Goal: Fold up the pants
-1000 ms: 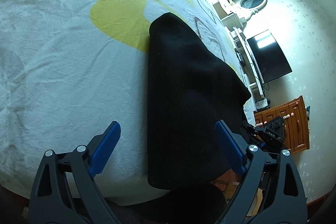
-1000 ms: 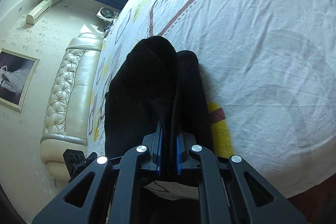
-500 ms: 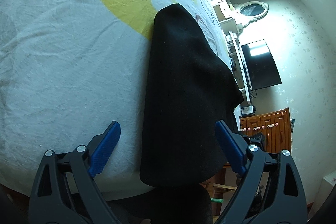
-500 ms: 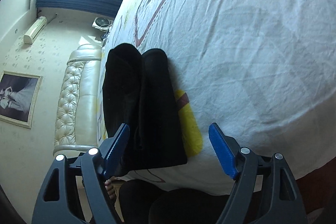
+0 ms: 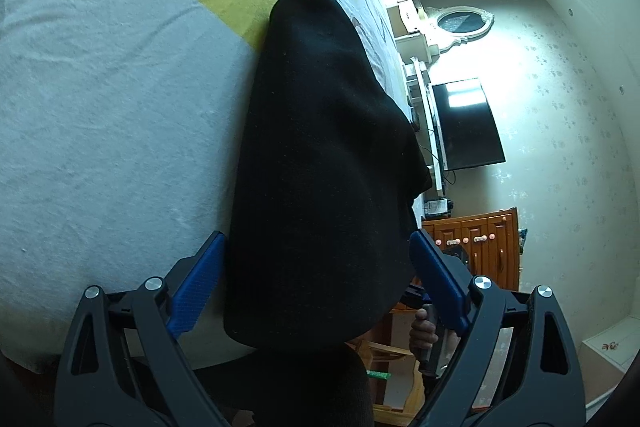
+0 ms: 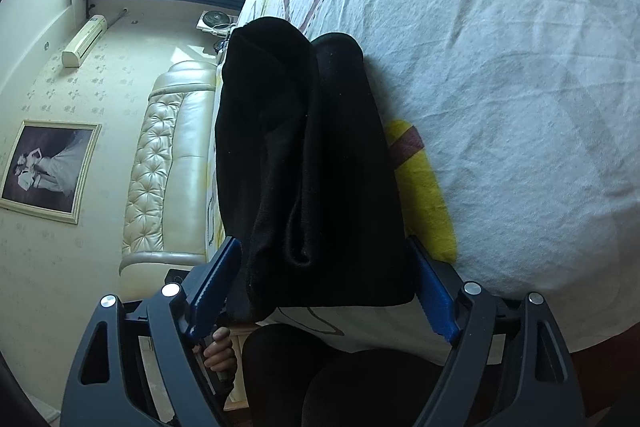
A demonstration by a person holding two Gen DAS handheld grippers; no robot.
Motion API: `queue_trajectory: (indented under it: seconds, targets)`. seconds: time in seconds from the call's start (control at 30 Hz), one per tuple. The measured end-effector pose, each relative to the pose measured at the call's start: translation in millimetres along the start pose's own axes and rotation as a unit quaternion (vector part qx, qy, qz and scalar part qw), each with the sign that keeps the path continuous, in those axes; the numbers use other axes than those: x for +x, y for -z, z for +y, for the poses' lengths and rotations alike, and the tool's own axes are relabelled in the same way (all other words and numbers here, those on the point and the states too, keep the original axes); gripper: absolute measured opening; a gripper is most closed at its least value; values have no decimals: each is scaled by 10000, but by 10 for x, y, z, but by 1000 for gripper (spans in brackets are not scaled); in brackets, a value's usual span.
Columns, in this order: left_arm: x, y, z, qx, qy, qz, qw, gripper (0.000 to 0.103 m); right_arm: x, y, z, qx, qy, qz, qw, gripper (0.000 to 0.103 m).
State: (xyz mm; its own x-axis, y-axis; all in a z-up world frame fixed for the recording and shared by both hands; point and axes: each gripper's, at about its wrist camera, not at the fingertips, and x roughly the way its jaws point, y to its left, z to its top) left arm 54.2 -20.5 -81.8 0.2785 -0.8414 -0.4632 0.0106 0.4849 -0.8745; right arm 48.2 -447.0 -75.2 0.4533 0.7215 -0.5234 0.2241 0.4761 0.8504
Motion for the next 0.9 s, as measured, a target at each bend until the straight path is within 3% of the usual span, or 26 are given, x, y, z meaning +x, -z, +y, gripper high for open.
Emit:
queue_trajectory:
  seconds: [0.03,0.07,0.13,0.23,0.37,0.5,0.57,0.7,0.8,0.9]
  targets:
    - [20,10,1,-9,-15,3,10000,91,5,-2,5,-32,108,13,9999,69]
    - [34,10,4,5,-31,20,10000,91,12,-1,16,-118,296,37,9995,56]
    - [65,34,-24,114,-160,9,9998,90,5,3,-5,-275,440,77,9986,48]
    - [152,72,-85,488,-713,133,9962,56,4,-9,-58,-231,343,103,9991,43]
    - [166,83,-90,597,-794,122,9950,50,-13,-30,-169,-215,70,153,9996,41]
    - [140,79,-82,578,-707,107,9958,50,-28,-53,-252,-259,-255,241,9990,42]
    - [75,81,-56,486,-651,99,9966,54,-65,-58,-248,-298,-368,370,9982,54]
    - [-156,25,-43,172,-542,-69,9984,68,-305,-87,-50,-861,214,138,9960,77]
    - [-262,-134,-108,553,-616,-249,9963,77,-334,-182,129,-1331,481,-134,9898,79]
    - [-231,-348,-96,881,-801,-316,9924,79,-136,-341,224,-1593,725,-112,9845,79]
